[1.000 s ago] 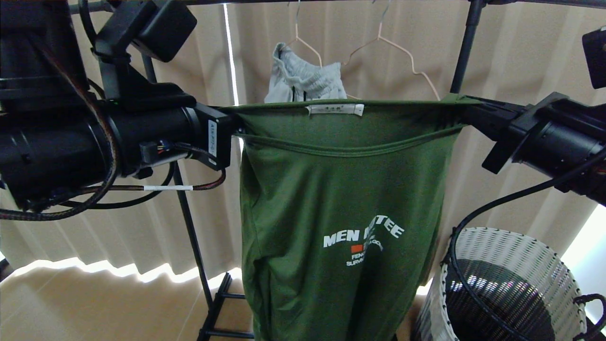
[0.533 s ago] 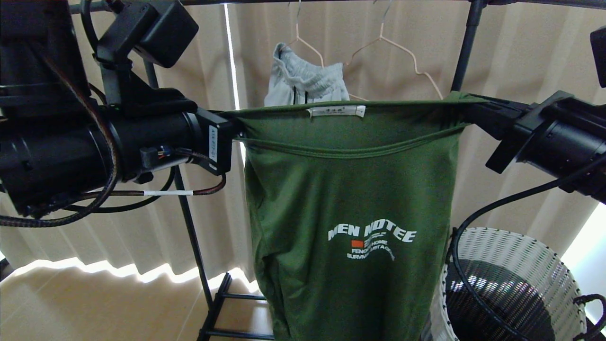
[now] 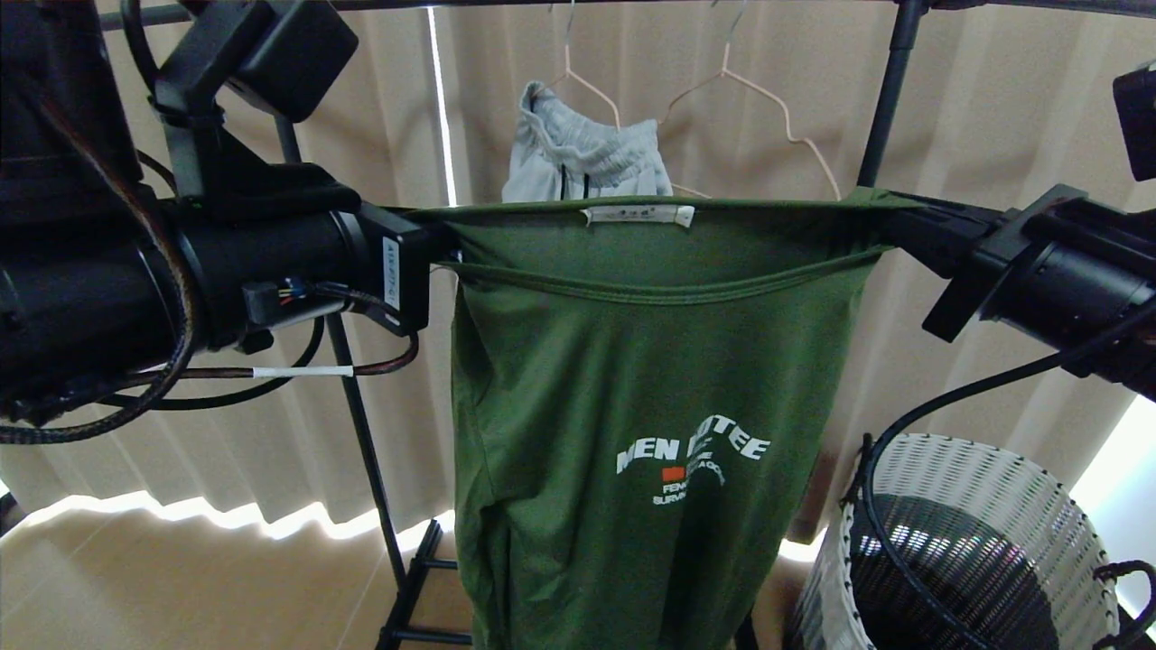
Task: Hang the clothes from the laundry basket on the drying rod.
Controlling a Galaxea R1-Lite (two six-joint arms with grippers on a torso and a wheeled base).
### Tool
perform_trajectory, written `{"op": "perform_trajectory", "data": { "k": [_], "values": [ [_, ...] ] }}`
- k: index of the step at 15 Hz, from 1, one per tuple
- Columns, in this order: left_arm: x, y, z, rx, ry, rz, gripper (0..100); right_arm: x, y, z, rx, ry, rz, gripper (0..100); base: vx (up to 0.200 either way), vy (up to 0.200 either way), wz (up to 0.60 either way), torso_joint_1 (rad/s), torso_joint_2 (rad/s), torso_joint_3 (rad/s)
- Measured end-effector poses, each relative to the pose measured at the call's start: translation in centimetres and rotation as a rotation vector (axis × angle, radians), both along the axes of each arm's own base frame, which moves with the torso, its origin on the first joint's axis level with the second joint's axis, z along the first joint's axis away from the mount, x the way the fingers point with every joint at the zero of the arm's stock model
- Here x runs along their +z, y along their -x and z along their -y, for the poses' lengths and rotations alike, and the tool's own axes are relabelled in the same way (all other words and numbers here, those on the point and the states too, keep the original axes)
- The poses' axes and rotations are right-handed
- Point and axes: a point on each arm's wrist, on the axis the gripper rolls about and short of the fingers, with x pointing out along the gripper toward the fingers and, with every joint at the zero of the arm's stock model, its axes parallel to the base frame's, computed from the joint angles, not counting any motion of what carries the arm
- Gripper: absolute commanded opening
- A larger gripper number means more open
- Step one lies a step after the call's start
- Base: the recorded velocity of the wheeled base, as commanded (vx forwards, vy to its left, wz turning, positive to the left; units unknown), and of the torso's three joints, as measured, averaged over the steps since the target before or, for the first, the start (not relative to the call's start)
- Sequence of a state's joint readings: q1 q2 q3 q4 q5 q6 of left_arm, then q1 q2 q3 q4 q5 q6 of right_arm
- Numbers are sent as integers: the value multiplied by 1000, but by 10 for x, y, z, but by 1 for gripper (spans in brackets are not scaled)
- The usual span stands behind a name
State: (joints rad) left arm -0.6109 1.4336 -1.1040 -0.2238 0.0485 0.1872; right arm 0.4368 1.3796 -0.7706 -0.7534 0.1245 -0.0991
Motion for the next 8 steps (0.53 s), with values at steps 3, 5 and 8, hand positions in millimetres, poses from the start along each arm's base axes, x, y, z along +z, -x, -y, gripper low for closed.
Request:
{"op": "perform_trajectory", "data": {
  "k": [3,5,8],
  "values": [
    [-2,1,0,0,-6,-5,0,-10,2,0,3,13,-28,100,0,0,0,0,0,0],
    [-4,0,-1,8,-10,-12,0,-15,3,0,5,19,-42,100,0,0,0,0,0,0],
    [-11,-3,-3,21,-26,-30,0,-30,13,3,24,38,-86,100,0,0,0,0,0,0]
  ]
}}
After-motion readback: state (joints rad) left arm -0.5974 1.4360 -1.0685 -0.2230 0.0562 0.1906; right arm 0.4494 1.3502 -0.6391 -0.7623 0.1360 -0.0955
